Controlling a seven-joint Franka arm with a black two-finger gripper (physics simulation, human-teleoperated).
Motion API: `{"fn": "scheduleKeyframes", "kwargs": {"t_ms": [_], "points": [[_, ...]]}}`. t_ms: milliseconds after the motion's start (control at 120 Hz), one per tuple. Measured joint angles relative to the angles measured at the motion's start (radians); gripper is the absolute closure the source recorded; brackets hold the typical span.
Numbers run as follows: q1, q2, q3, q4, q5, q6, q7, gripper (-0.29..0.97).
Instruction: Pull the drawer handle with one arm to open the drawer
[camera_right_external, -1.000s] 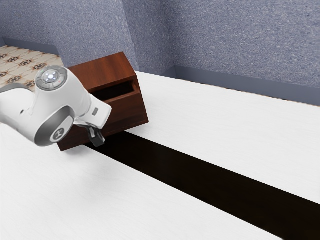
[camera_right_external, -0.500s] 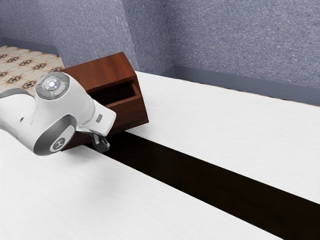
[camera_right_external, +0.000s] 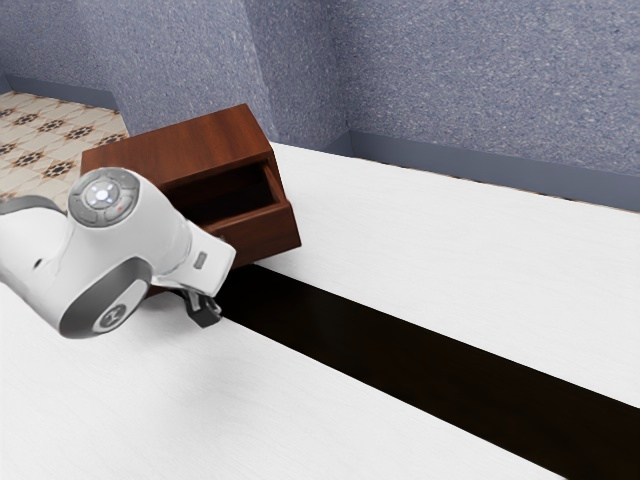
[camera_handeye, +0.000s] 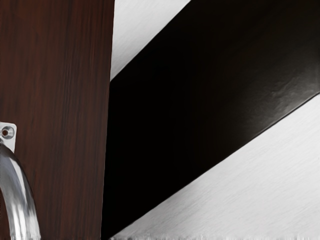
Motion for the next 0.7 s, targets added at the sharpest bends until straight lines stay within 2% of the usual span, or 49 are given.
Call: {"fn": "scheduleKeyframes", "kwargs": {"t_ms": [400, 550, 617, 700], "points": [[0.001, -0.057, -0.023, -0.035, -0.003, 0.001, -0.033, 0.0], [0.0, -0.128, -0.026, -0.033, -0.007, -0.009, -0.04, 0.0], [-0.012, -0.163, -0.032, -0.006, -0.064, -0.065, -0.044, 0.0], [-0.018, -0.18, -0.032, 0.104, -0.217, -0.222, -0.058, 0.0]]}}
